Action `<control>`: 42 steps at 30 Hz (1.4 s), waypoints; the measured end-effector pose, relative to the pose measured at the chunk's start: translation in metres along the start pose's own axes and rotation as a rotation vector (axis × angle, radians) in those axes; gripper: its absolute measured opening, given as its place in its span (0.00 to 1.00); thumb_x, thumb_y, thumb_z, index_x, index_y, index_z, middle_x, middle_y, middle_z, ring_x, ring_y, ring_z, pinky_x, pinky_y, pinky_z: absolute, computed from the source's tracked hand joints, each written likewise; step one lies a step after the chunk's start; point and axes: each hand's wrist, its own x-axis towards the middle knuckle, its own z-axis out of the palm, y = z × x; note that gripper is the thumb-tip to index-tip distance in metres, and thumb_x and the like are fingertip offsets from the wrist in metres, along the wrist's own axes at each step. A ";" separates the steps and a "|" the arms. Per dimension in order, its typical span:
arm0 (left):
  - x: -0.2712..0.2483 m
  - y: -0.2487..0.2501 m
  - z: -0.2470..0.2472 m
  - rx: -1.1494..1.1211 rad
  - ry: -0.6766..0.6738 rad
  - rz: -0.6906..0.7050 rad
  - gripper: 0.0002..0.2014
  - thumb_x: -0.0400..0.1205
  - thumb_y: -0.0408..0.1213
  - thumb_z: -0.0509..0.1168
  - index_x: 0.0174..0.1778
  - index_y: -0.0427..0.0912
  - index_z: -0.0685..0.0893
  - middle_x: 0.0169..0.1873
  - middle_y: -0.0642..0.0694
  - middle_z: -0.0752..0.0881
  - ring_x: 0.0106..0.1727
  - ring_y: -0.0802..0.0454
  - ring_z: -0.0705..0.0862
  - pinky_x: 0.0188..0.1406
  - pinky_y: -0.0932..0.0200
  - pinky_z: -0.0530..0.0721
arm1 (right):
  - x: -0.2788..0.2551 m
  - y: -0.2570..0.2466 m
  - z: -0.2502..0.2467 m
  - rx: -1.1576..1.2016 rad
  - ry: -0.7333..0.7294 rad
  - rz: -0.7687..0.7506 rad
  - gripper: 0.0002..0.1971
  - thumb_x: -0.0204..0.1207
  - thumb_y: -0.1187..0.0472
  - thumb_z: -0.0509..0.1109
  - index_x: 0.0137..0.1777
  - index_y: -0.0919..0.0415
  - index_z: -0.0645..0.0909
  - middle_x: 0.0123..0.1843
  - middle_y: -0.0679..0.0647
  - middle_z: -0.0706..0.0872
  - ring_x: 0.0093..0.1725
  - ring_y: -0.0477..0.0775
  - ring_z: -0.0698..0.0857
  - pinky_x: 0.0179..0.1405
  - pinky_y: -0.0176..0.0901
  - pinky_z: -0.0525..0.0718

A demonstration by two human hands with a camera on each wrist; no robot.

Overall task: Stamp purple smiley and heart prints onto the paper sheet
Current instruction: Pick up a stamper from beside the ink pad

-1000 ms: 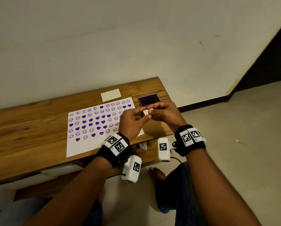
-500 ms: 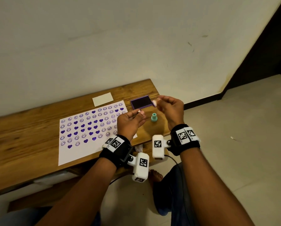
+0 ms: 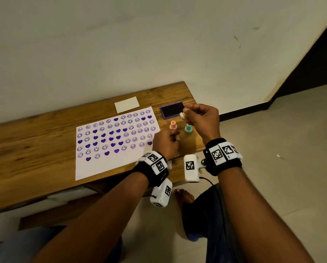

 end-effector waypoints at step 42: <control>-0.056 -0.133 -0.137 0.158 0.268 0.053 0.13 0.76 0.44 0.74 0.56 0.50 0.89 0.54 0.49 0.87 0.59 0.45 0.80 0.61 0.54 0.73 | -0.032 -0.009 0.015 0.491 -0.337 0.268 0.08 0.78 0.73 0.62 0.49 0.66 0.83 0.41 0.60 0.91 0.38 0.54 0.91 0.39 0.35 0.89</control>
